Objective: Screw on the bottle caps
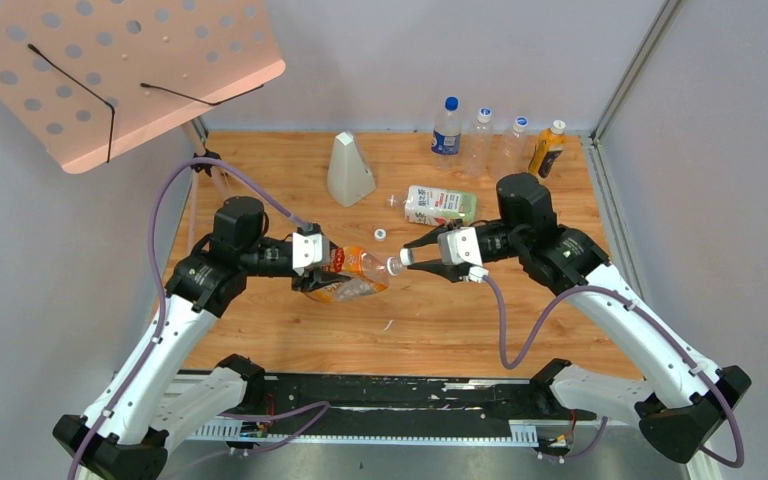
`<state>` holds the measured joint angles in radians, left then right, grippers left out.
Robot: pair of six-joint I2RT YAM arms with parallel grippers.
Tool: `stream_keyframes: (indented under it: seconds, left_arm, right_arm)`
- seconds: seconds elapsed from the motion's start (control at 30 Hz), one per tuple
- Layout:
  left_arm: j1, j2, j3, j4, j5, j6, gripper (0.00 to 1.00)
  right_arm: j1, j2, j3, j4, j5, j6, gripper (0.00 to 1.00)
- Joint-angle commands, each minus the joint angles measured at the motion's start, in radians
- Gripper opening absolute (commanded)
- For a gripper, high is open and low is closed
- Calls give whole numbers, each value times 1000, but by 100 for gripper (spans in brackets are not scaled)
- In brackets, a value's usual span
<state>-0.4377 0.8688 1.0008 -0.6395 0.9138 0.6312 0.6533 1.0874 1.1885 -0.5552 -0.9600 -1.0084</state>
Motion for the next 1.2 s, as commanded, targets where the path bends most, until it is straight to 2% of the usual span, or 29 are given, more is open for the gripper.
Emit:
stream_keyframes:
  seconds: [0.0,0.73,1.17]
  left_arm:
    - [4,13,56,-38,58,33,0]
    - [4,65,106,-60,114,41,0]
    - [4,104,147,-100,145,55,0]
  right_arm:
    - [3,-32,9,43,-112,-82,11]
    - [59,-16,-12,30,-94,-99,12]
    - [100,43,17,-62,3,-112,13]
